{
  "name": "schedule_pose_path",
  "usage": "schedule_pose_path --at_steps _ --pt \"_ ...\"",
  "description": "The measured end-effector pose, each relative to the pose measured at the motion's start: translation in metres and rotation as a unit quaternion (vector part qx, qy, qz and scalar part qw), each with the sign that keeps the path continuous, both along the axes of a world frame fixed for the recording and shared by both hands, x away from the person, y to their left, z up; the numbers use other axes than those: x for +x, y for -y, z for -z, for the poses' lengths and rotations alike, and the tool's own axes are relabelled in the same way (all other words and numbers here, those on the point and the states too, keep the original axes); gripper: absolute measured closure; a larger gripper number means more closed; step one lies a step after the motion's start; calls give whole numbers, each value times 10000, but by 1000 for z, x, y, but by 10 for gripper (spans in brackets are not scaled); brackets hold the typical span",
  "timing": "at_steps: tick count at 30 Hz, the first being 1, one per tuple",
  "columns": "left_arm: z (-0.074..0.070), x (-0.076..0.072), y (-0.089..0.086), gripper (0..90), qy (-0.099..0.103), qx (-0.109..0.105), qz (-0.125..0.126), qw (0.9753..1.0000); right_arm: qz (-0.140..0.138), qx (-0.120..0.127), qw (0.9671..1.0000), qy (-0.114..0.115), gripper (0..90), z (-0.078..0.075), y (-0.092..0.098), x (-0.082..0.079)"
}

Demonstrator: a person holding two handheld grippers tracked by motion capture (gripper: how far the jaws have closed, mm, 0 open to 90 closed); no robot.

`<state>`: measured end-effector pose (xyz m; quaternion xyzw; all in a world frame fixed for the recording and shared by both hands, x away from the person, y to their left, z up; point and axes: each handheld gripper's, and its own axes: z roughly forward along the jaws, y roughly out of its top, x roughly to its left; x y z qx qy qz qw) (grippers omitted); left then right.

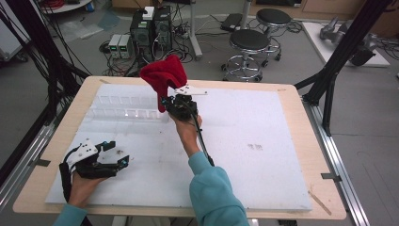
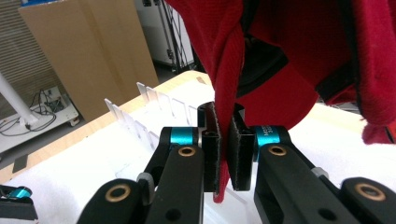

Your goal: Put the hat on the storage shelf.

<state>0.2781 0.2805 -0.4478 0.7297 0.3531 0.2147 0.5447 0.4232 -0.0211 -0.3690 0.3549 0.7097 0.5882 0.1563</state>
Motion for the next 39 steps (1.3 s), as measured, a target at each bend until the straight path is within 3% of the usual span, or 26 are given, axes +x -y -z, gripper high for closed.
schedule_pose_path --at_steps 19,23,28,39 --pt "0 0 0 159 18 9 14 10000 69 -78 9999 12 857 0 -7 -5" --pt "0 0 0 159 25 18 23 10000 41 -275 9996 -76 856 6 -11 -6" --pt "0 -1 0 159 29 6 26 10000 53 -172 9998 -95 856 12 -9 -4" --pt "0 -1 0 160 44 34 35 10000 -34 -238 9995 -201 856 20 -7 -5"
